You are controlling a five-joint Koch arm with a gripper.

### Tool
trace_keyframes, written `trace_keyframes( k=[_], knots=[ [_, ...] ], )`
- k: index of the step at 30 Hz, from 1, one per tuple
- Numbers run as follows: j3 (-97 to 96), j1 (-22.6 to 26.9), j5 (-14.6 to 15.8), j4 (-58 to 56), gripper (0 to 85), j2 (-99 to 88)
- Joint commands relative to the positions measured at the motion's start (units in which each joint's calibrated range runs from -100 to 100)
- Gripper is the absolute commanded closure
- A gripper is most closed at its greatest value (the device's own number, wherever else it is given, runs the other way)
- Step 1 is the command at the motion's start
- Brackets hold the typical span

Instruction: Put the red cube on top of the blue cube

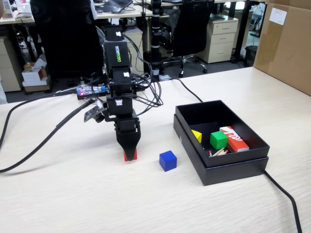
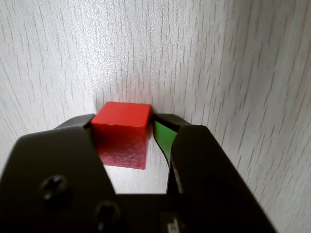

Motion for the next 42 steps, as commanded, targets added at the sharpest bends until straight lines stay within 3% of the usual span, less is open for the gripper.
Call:
trace_keyframes(
  k=[1, 3, 6, 7, 17, 23, 30, 42],
  knots=[
    [3.46, -0.20, -0.15, -0.43, 69.3, -0.30],
    [3.46, -0.24, -0.20, -0.43, 69.3, -0.18],
    [3.55, -0.39, 0.00, 0.00, 83.9, -0.07],
    [3.55, -0.44, 0.00, 0.17, 84.6, -0.07],
    [4.19, 0.15, 1.12, 0.17, 84.6, -11.66],
    [10.90, 3.47, 3.52, 0.17, 84.6, -21.30],
    [23.77, 7.03, 5.32, 1.12, 84.6, -6.38],
    [23.41, 7.18, 6.01, 5.18, 84.6, 3.14]
  ],
)
